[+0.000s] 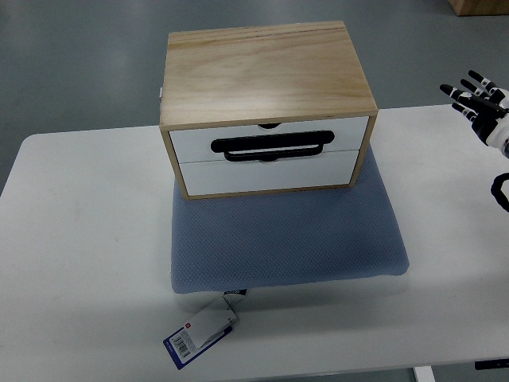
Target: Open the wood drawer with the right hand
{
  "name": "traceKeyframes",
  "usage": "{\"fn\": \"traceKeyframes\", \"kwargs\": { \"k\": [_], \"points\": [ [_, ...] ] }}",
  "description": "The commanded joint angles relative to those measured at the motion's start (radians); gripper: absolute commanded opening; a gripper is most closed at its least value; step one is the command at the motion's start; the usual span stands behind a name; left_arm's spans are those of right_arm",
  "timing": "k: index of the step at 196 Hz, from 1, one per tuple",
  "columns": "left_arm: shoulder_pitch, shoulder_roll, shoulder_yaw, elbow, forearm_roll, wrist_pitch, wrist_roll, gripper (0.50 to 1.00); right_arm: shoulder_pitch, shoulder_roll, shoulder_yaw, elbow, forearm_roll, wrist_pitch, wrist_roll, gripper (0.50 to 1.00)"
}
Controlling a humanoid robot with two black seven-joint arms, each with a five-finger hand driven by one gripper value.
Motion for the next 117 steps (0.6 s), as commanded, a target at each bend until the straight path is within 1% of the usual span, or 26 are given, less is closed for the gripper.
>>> {"fn": "traceKeyframes", "kwargs": {
  "k": [1, 117],
  "points": [
    [0.000, 0.000, 0.004, 0.000, 0.000, 0.000, 0.000, 1.000, -0.001, 0.001, -0.002, 0.000, 0.000, 0.002, 0.000, 0.932],
    [0.003, 0.000, 0.002, 0.011, -0.002, 0.005, -0.005, 1.000, -0.009, -0.003, 0.000, 0.008, 0.000, 0.003, 0.000, 0.932]
  ]
}}
